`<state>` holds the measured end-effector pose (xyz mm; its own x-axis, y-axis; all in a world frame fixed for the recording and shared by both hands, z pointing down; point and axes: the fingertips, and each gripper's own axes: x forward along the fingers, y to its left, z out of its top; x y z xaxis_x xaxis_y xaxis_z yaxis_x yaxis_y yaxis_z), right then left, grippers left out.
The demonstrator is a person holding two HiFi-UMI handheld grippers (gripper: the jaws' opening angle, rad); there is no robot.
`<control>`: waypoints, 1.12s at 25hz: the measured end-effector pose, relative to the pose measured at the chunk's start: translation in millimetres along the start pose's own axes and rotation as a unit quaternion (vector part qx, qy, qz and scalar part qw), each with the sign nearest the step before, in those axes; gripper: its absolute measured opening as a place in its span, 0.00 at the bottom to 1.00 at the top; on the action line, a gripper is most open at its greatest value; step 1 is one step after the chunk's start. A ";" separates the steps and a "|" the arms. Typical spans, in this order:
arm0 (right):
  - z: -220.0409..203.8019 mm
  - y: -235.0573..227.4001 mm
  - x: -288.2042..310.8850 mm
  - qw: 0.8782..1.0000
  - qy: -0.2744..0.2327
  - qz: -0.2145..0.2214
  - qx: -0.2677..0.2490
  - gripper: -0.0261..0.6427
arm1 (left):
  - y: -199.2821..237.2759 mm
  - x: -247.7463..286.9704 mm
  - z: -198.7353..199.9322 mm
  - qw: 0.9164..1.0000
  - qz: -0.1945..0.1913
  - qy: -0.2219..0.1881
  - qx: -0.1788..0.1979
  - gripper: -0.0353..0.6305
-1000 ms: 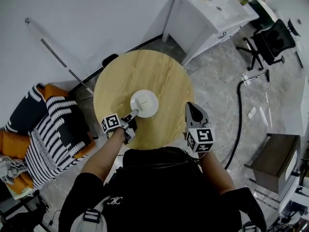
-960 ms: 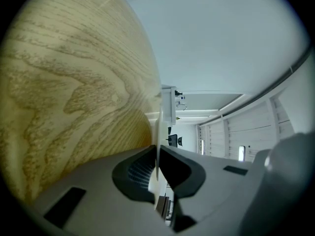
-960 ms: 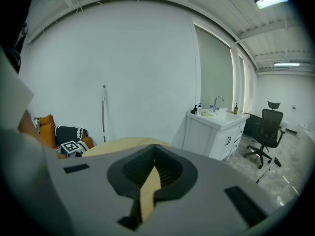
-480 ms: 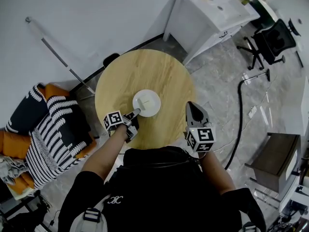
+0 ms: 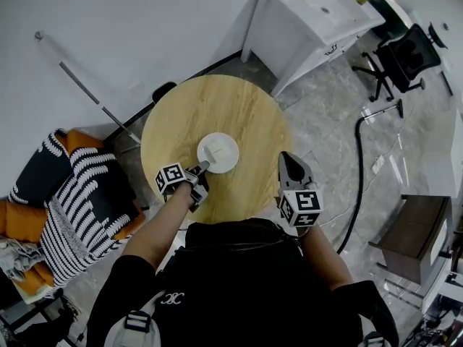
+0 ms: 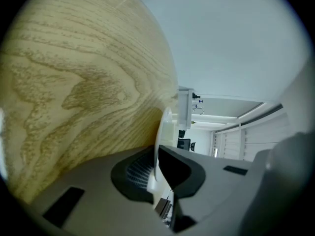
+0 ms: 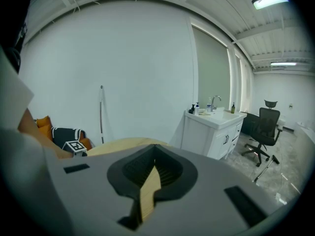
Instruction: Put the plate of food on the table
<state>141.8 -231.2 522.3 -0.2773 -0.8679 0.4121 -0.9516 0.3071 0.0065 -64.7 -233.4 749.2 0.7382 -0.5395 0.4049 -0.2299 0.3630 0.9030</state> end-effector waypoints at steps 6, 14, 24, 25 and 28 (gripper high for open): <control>-5.9 -5.5 1.5 1.000 0.006 -0.002 0.005 0.05 | 5.6 6.6 -2.7 0.997 0.081 0.018 -0.006 0.09; -7.5 -12.4 -4.3 1.000 0.002 -0.008 0.010 0.05 | 7.3 2.0 0.0 0.991 0.135 0.006 0.000 0.10; -9.8 -18.2 -4.1 1.000 -0.009 0.007 0.024 0.05 | 4.6 -6.3 2.9 0.986 0.165 -0.001 0.031 0.22; -10.1 -17.7 -3.6 1.000 -0.010 0.009 0.025 0.05 | 5.3 -8.0 3.8 0.985 0.168 -0.003 0.030 0.23; -9.0 -18.3 -3.7 0.999 -0.018 0.010 0.025 0.05 | 9.2 -16.4 8.3 0.983 0.181 -0.020 0.030 0.23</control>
<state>161.4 -230.1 528.8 -0.2992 -0.8760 0.3784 -0.9513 0.3048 -0.0466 -84.3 -227.6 752.1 0.5754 -0.4133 0.7057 -0.5114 0.4915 0.7049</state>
